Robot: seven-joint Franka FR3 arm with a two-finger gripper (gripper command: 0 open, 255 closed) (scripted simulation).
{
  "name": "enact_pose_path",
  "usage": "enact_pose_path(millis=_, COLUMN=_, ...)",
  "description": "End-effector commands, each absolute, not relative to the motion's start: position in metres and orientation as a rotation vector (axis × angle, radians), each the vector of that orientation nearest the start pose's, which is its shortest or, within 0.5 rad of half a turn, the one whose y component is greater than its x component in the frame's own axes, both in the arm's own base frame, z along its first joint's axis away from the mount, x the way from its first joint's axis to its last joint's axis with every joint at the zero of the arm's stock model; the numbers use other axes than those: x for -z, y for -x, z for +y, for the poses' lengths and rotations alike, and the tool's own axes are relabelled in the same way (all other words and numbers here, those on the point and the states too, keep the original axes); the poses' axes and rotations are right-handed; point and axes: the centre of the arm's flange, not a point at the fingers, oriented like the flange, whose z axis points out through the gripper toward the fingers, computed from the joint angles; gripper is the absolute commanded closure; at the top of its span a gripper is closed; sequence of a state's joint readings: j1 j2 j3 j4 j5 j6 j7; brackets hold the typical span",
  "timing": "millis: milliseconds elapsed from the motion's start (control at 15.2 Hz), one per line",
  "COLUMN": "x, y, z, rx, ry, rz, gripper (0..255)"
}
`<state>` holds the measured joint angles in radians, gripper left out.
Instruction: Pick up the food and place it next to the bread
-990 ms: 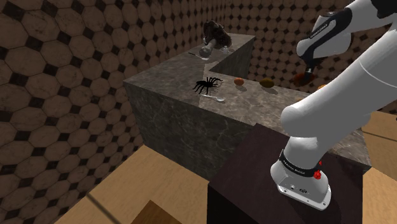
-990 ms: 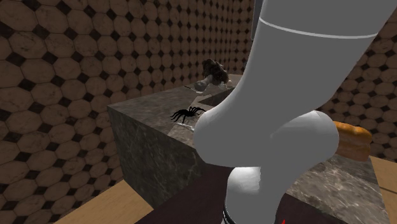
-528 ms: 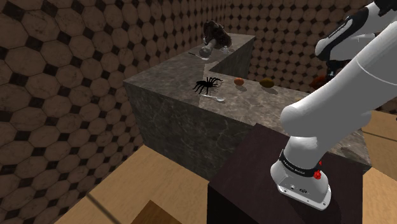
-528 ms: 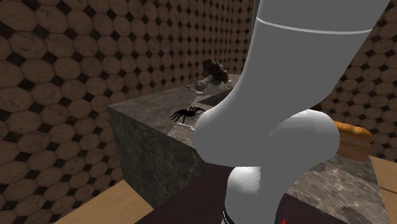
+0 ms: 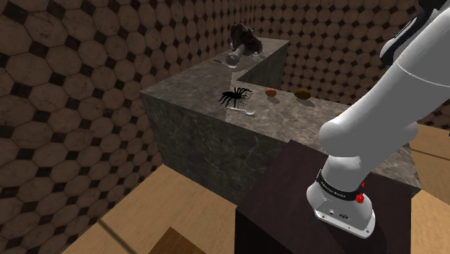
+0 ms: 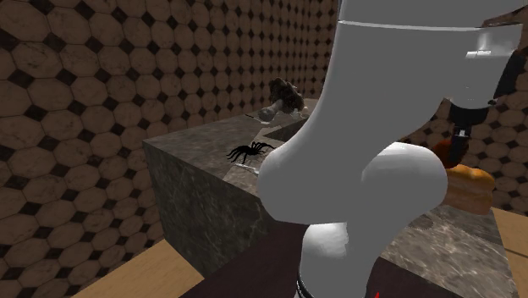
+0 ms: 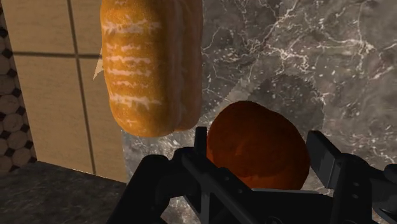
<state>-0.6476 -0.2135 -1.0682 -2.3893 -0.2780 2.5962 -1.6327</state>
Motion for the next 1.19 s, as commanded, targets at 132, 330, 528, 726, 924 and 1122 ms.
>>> enact_pose_path(millis=132, x=-0.392, y=0.128, z=-0.522, rx=-0.049, ry=3.462, rz=-0.197, gripper=255)
enact_pose_path(millis=330, x=-0.392, y=0.165, z=-0.535, rx=-0.049, ry=3.462, rz=-0.197, gripper=255)
enact_pose_path(millis=528, x=-0.381, y=0.177, z=-0.539, rx=-0.049, ry=3.462, rz=-0.197, gripper=255)
enact_pose_path(millis=726, x=-0.365, y=0.177, z=-0.539, rx=-0.049, ry=3.462, rz=-0.197, gripper=255)
enact_pose_path(millis=924, x=-0.349, y=0.177, z=-0.539, rx=-0.049, ry=3.462, rz=-0.197, gripper=255)
enact_pose_path(millis=1122, x=-0.334, y=0.177, z=-0.539, rx=-0.049, ry=3.462, rz=-0.197, gripper=255)
